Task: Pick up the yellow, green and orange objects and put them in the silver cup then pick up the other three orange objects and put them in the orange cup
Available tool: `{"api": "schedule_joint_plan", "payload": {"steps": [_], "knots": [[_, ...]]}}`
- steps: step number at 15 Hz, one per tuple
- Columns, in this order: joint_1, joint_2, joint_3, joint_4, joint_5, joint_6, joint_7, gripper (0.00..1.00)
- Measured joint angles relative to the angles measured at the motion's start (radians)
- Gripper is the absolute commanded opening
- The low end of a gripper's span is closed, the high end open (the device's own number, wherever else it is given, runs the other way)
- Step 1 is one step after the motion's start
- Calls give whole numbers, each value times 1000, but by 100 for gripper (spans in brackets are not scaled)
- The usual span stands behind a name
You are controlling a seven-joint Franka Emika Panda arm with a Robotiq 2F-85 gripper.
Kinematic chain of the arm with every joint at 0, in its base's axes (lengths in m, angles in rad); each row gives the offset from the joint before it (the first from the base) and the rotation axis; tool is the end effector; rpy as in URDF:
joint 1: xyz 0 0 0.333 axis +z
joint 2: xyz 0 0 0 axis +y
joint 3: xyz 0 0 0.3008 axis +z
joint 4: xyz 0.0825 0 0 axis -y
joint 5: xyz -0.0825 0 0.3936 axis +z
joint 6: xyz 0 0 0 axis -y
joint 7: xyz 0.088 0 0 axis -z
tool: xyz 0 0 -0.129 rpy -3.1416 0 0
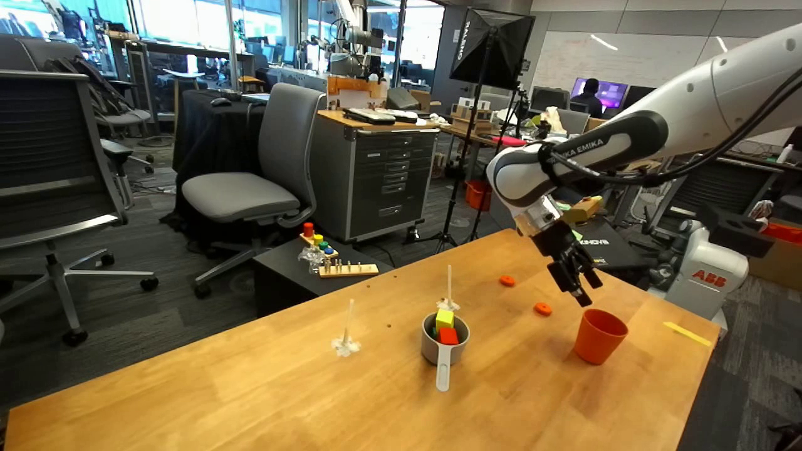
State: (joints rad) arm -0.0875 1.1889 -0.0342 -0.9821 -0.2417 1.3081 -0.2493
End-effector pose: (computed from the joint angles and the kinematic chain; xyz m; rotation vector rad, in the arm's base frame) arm 0.6354 -0.1078 0.0685 2.7148 0.2442 -1.3089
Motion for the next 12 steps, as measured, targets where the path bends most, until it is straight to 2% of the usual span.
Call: {"api": "schedule_joint_plan", "payload": {"steps": [3, 7, 12], "knots": [[25, -111, 3, -112, -13, 180, 23, 100], [61, -244, 3, -264, -14, 364, 64, 100], [55, -324, -18, -380, -14, 574, 123, 100]]}}
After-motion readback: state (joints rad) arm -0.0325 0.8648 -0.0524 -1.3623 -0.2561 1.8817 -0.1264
